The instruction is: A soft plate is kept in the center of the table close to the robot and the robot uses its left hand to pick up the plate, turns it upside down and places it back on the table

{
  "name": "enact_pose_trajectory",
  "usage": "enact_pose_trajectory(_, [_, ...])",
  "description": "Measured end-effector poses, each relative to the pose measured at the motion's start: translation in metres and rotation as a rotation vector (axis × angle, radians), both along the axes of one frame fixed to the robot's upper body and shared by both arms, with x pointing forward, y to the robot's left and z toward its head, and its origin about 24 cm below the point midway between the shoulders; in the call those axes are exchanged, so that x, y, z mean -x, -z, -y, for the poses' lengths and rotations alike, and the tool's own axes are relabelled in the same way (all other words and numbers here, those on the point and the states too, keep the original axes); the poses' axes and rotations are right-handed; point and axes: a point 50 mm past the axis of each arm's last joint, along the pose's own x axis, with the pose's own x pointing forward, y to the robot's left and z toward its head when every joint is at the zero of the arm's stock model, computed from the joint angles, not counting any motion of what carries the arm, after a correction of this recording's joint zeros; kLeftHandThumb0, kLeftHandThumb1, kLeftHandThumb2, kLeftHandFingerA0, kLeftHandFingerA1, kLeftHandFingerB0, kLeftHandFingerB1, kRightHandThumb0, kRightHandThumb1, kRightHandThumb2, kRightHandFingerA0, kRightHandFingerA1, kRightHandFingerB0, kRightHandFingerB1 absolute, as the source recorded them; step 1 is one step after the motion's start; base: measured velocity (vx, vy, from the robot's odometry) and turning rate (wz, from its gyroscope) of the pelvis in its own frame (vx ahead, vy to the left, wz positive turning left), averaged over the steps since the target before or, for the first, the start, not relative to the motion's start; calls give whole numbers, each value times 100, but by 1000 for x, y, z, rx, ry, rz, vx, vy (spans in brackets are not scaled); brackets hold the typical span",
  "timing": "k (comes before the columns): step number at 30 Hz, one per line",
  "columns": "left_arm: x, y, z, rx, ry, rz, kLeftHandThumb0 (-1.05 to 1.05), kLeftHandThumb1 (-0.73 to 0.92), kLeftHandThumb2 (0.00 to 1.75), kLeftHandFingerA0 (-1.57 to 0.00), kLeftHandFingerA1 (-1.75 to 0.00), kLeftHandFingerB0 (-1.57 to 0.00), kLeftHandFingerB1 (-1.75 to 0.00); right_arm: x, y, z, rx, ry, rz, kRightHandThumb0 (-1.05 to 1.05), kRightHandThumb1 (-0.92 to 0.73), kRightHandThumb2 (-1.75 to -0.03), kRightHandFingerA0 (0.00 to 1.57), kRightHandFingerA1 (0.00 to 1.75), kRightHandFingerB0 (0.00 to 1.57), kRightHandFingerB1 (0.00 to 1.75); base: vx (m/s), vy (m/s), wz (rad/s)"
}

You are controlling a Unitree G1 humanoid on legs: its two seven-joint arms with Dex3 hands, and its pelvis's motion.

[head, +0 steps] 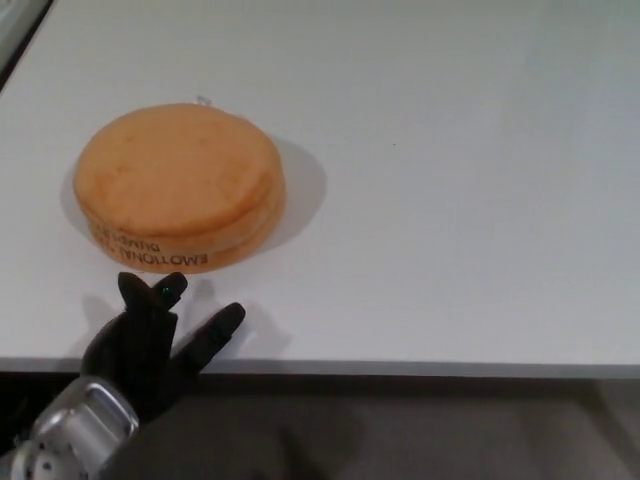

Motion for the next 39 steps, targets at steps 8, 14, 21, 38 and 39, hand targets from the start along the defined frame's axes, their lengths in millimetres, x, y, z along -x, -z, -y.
enact_pose_trajectory(8, [18, -1, -2, -141, 1, 126, -91, 92, 68, -20, -34, -18, -28, 0, 0, 0, 0, 0, -2, -80, -92, -70, 30, 42, 9, 21, 0, 0, 0])
enact_pose_trajectory(14, [39, 3, -8, -210, -29, 180, -93, 91, 68, -19, -35, -18, -28, 0, 0, 0, -1, -1, -1, -80, -92, -71, 27, 41, 9, 23, 0, 0, 0])
enact_pose_trajectory(21, [71, 6, -17, -276, -65, 220, -91, 92, 72, -19, -37, -19, -28, -2, 0, -1, -2, -4, 4, -78, -92, -73, 29, 43, 7, 20, 0, 0, 0])
enact_pose_trajectory(38, [164, 20, -35, -396, -89, 201, -88, 92, 75, -17, -38, -16, -27, 1, 3, -1, -10, 5, -8, -76, -92, -74, 25, 39, 6, 21, 0, 0, 0])
enact_pose_trajectory(39, [169, 21, -35, -398, -87, 193, -88, 92, 75, -17, -38, -16, -27, 1, 3, -1, -10, 5, -8, -76, -92, -74, 25, 39, 6, 21, 0, 0, 0])
